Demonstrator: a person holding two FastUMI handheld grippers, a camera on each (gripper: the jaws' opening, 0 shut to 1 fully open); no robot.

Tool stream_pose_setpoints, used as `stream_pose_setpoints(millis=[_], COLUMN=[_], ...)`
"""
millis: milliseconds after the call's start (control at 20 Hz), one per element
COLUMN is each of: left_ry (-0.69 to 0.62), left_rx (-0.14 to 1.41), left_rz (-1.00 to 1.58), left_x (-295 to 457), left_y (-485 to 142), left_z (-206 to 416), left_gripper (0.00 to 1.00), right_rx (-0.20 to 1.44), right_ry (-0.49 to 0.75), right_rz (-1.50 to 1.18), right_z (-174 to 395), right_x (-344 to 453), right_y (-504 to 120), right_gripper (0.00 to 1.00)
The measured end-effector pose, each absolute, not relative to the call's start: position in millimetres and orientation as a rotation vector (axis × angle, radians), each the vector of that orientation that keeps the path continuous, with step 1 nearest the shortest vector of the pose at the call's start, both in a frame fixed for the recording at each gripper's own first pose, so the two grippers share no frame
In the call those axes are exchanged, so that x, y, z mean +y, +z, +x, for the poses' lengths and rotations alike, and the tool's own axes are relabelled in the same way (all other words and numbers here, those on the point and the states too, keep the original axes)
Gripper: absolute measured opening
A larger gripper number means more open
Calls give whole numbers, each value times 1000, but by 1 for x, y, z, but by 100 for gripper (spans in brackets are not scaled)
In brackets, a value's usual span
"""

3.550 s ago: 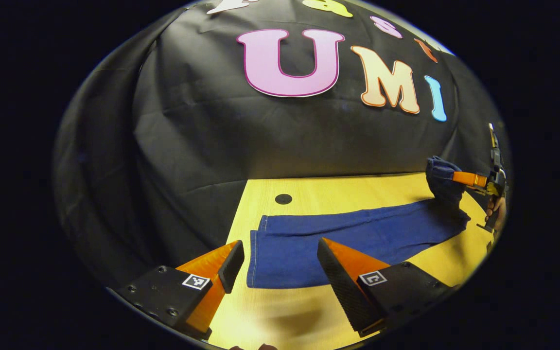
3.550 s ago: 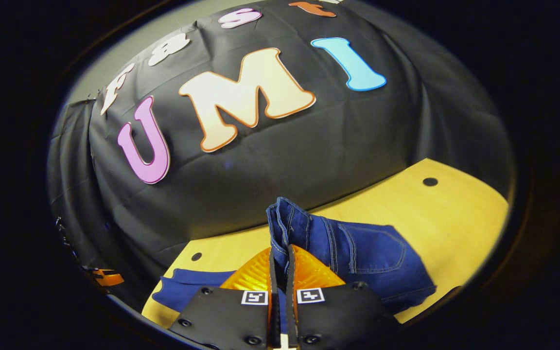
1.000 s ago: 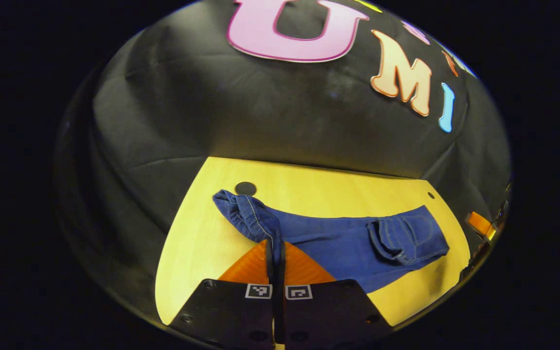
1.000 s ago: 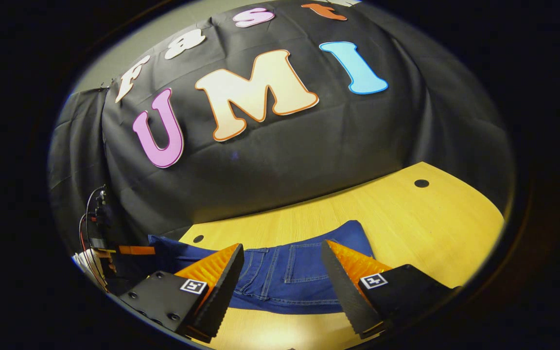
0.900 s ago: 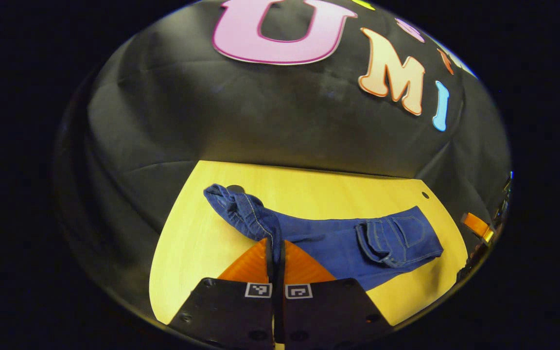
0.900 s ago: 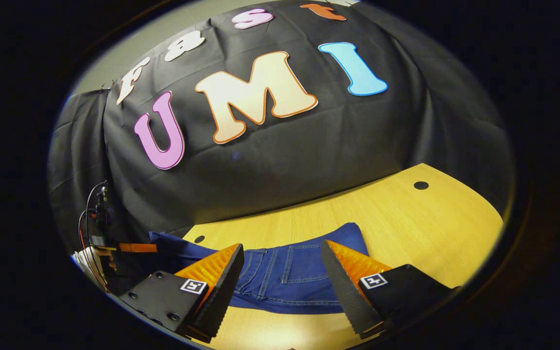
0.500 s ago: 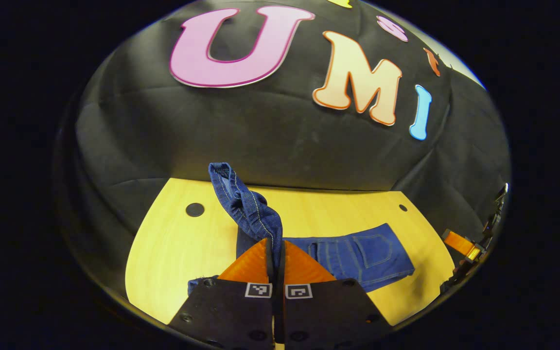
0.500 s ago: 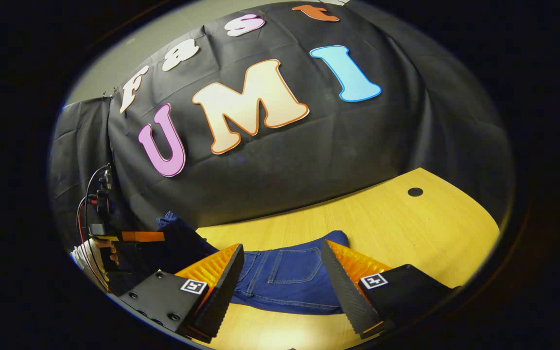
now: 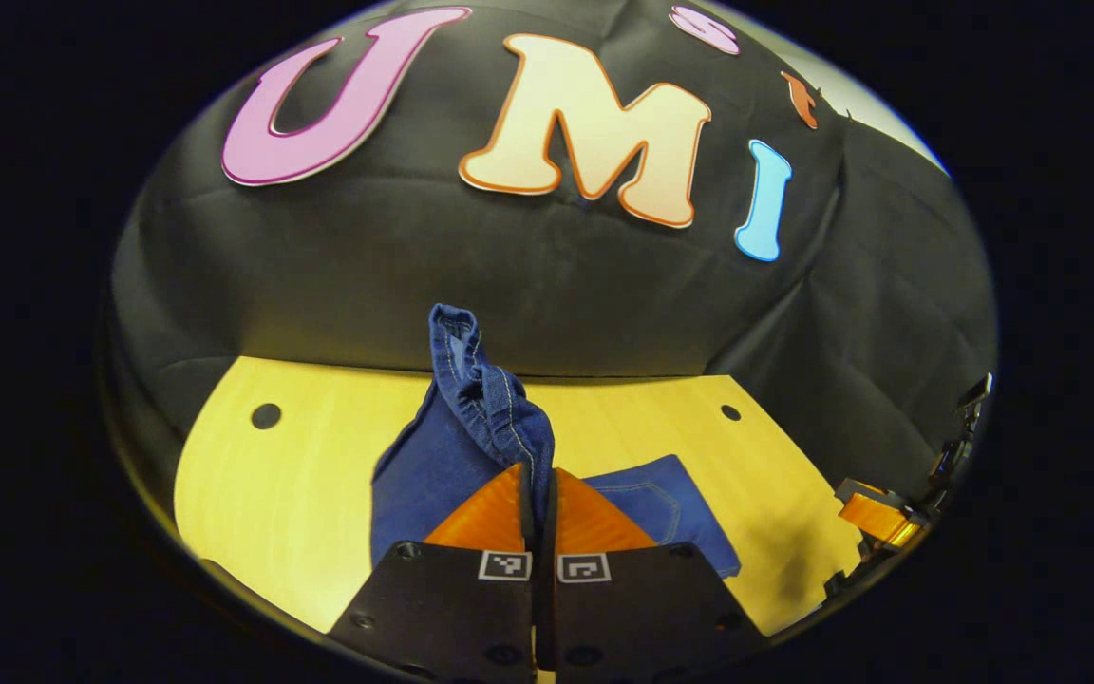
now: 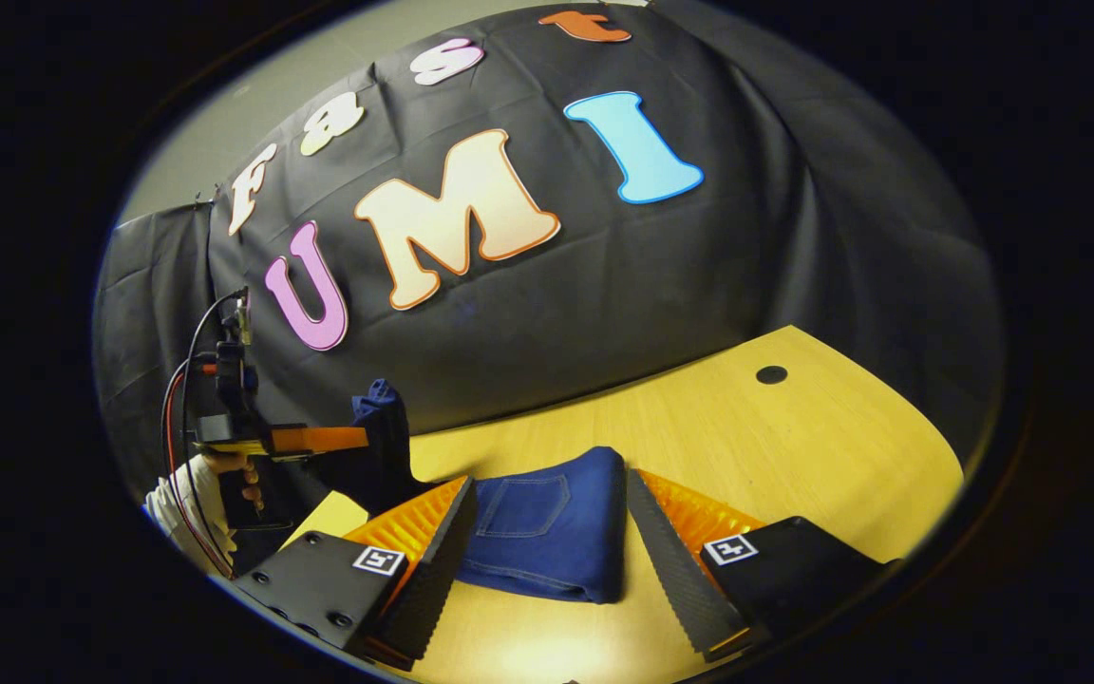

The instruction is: Grasp the waist and the cuffs of the jeans and fold them to make the two legs overlap; first hold the waist and fold one-third of the jeans toward the cuffs, then hold the cuffs and fold the remaining one-third in the same direction to finish folding.

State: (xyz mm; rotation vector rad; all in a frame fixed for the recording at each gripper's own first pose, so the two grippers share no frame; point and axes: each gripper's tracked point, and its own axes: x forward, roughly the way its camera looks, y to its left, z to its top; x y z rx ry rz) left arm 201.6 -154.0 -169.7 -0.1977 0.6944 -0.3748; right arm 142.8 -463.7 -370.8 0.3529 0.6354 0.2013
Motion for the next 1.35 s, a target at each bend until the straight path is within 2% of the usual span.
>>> stream_pose_setpoints(millis=[550,600,750,800,950,1350], left_ry=[-409,-408,-407,-401,-358,-234], left_rx=[842,825,698,635,488,303], left_rz=[-151,-163,-171,-154,-113,-66], left_x=[-238,-243,-249,-244,-221,-117], left_y=[-260,-259,-226,-209,-158,-64], left_z=[166,167,163,162,146,54], left_gripper=[0,4,100,94,96,95], right_rx=[673,676,656,629,509,218], right_ry=[218,226,238,235,220,235], right_rz=[354,356,358,348,288,108], right_z=[132,132,133,134,130,67], right_x=[-492,-489,-476,-471,-457,-395], right_y=[-396,-397,-388,-379,-339,-218], right_gripper=[98,98,98,98,98,98])
